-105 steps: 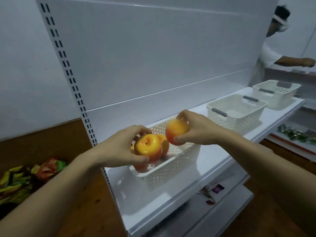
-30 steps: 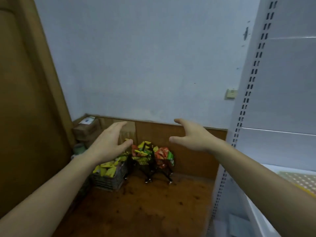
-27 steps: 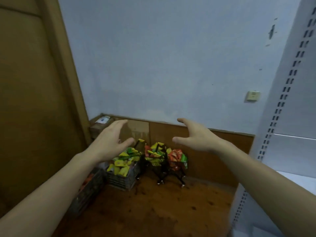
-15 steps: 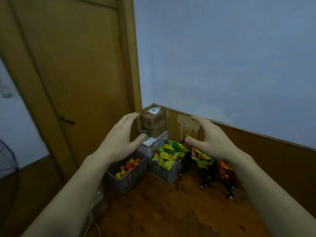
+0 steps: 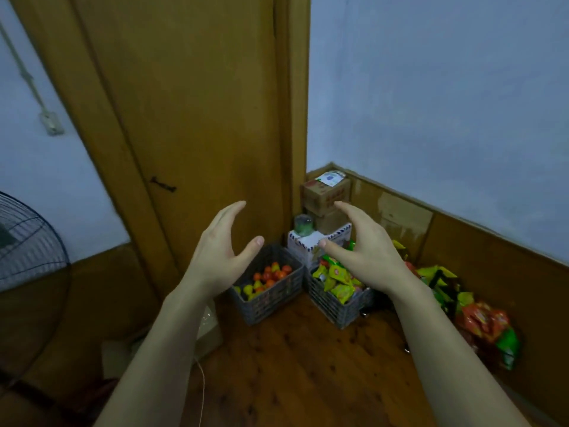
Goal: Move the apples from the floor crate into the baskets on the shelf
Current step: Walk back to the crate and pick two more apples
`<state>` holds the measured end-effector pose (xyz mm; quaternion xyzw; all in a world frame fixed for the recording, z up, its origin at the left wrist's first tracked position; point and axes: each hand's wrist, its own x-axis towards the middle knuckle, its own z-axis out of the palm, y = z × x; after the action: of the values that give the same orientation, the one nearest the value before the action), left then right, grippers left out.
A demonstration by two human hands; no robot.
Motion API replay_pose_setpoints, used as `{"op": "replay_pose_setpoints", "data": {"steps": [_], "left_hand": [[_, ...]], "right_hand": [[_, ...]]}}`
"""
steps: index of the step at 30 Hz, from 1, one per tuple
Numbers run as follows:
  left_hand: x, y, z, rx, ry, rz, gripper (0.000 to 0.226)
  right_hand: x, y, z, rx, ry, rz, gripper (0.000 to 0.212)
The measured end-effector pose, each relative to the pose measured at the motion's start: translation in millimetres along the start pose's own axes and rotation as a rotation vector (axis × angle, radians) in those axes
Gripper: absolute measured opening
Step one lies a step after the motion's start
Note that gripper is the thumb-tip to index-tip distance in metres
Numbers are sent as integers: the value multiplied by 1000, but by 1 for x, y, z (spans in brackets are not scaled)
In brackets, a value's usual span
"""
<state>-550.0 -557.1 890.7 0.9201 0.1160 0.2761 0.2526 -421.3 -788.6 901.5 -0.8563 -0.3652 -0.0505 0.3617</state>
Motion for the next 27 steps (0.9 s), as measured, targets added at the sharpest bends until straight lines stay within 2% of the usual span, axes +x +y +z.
{"op": "replay_pose_setpoints", "data": {"steps": [14,20,27], "left_hand": [[96,-43,55,-79,107,-142,76],[149,-94,74,-102,114,-167,74],[243,-162,96,-109,102,-177,78]], "right_hand": [[132,80,41,157,-123,-23,78],[203,90,72,210,-154,-37,79],[311,104,118,160,-187,-59,80]]}}
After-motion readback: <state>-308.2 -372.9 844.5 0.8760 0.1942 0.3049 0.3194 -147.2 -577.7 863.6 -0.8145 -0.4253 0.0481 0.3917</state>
